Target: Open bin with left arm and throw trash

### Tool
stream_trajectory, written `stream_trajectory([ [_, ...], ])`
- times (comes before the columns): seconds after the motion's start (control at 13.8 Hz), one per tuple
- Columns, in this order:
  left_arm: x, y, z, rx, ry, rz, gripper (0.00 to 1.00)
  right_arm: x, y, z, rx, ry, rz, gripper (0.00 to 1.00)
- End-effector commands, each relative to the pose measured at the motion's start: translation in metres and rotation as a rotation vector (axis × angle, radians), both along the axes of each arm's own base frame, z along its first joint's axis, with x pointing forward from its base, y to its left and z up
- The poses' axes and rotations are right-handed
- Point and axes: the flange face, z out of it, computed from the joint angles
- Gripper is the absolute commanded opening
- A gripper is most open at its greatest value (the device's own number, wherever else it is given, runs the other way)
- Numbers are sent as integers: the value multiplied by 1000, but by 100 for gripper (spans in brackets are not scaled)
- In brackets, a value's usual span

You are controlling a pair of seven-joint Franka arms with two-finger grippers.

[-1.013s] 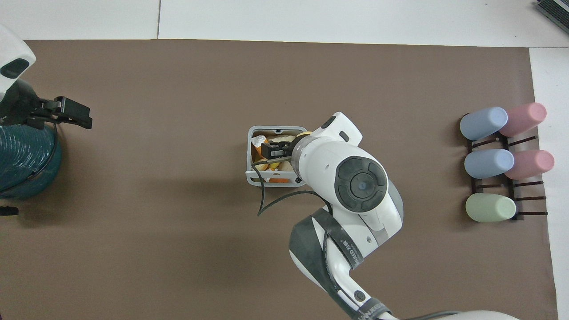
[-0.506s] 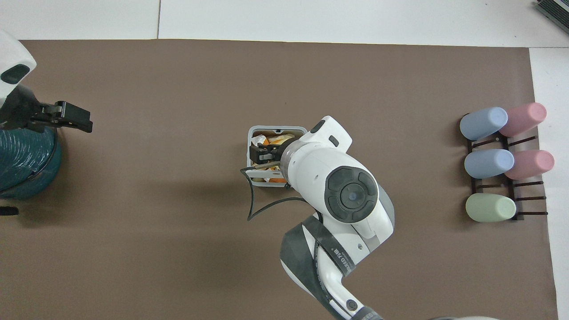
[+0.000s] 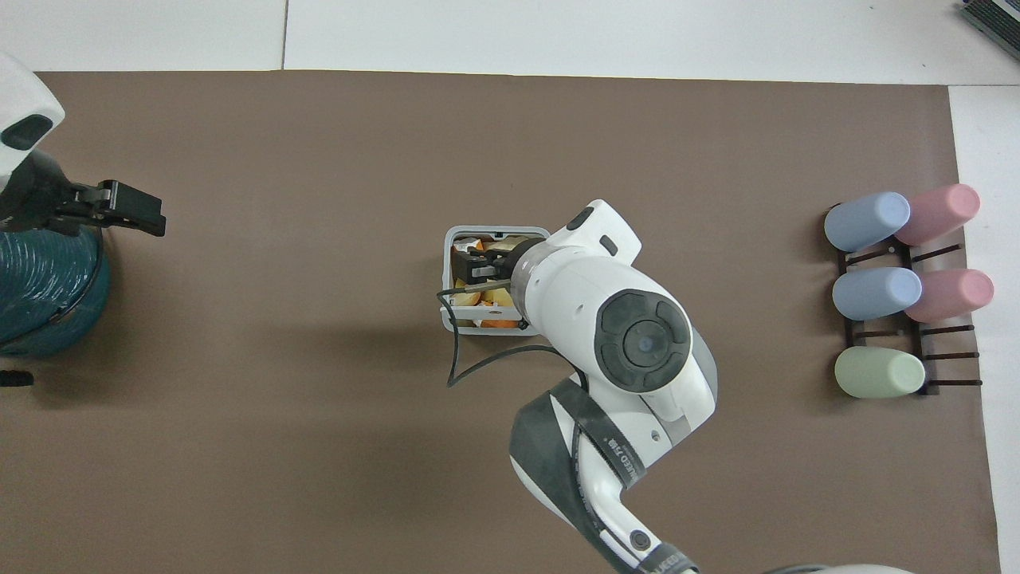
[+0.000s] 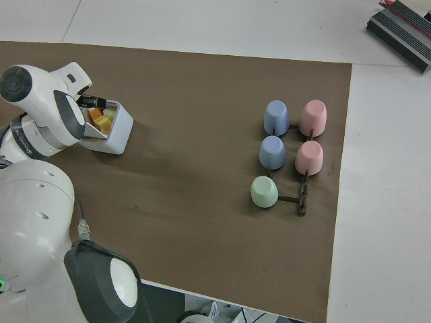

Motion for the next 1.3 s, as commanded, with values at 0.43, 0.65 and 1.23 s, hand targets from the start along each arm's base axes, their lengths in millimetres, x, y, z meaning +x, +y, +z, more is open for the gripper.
stream_trajectory([
  [0.43,-6,0,4,24,-29,-14,100,10,-126,91,-80,26,-159,100],
  [0.65,-6,0,4,24,-29,-12,100,4,-180,120,-148,48,-157,100],
  [1.23,-8,5,3,25,-21,0,100,-2,-317,176,-157,169,-196,100],
])
